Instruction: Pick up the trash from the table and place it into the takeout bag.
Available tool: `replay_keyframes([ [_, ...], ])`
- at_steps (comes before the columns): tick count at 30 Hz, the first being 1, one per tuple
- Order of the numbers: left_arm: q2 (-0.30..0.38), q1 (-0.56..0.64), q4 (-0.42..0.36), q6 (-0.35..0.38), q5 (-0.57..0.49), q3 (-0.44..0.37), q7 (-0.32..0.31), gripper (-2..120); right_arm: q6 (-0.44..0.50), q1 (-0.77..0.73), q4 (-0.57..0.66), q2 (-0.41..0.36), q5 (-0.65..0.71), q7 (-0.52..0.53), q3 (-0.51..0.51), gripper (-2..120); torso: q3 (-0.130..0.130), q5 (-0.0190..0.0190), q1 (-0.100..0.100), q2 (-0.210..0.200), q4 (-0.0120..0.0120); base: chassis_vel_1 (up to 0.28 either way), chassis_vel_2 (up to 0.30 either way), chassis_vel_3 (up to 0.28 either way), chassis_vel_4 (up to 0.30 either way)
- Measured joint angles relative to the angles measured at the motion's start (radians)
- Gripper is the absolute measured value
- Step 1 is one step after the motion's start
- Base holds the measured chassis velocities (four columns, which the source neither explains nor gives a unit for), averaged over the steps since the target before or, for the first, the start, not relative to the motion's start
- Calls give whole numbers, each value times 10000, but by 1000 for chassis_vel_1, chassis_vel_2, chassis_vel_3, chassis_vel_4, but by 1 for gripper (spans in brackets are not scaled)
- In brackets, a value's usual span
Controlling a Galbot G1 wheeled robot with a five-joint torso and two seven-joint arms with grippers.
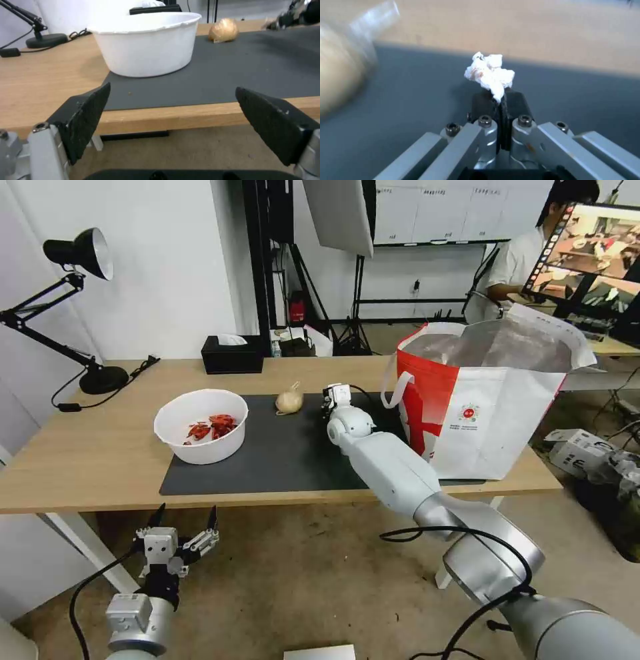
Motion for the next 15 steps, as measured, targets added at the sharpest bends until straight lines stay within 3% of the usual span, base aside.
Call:
replay_keyframes([
  [10, 15, 98, -143, 0, -26, -99, -22, 100, 608, -1415, 4973, -2040, -787, 1421, -376, 0, -1, 1, -1, 1, 0, 0, 0, 0, 0],
  [15, 18, 111, -164, 0, -26, -106, -47, 100, 644, -1703, 6041, -2608, -1854, 1440, -343, 0, -1, 1, -2, 0, 1, 0, 0, 0, 0],
])
